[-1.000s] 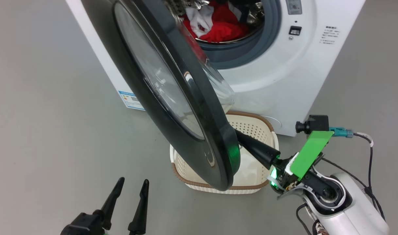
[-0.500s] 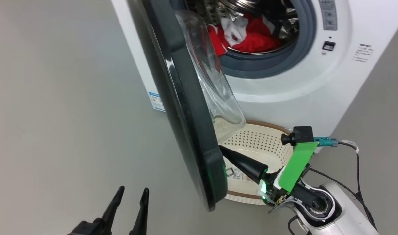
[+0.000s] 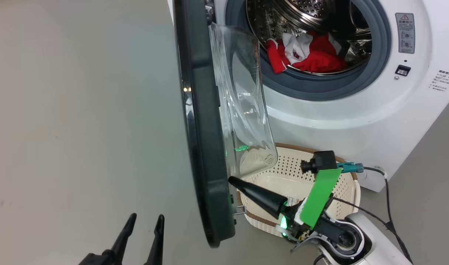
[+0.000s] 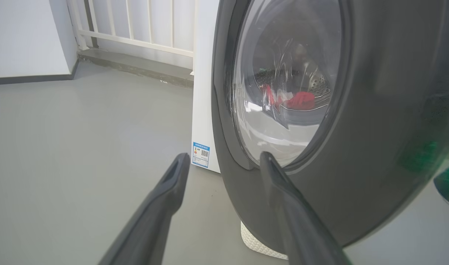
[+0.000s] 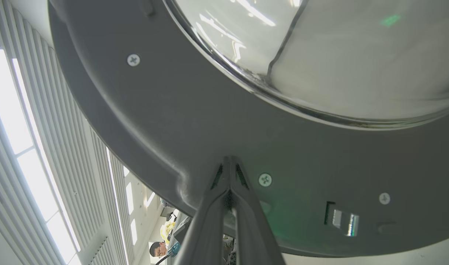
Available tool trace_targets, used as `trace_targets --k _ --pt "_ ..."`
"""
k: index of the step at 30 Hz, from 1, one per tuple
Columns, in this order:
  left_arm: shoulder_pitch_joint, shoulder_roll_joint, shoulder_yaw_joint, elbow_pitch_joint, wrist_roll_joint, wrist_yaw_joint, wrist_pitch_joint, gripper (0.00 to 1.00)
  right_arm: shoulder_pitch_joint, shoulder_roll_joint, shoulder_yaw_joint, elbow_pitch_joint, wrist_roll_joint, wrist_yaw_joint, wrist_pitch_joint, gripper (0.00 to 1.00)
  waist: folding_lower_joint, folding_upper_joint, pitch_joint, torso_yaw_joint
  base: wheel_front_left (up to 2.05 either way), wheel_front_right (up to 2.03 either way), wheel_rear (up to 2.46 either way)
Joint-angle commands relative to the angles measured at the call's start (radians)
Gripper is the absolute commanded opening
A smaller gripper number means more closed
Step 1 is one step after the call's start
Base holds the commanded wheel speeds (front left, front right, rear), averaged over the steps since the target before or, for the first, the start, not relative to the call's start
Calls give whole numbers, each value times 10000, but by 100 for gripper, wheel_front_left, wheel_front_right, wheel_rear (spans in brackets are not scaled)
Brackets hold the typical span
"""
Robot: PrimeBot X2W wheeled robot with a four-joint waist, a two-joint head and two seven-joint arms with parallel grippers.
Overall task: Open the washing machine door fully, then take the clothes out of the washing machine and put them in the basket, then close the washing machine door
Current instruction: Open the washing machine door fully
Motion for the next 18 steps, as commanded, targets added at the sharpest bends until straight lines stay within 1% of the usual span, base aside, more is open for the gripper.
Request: trace_targets --k 1,8,18 --pt "-78 102 369 -326 -22 100 -122 100 -121 230 316 -346 88 77 -18 0 0 0 -10 43 0 0 0" --pt "-38 102 532 -598 -126 291 -122 100 -401 230 756 -238 302 77 -58 0 0 0 26 109 0 0 0" --pt "50 102 622 -751 -191 366 -122 100 -680 231 1124 -120 555 77 -156 0 0 0 21 153 0 0 0"
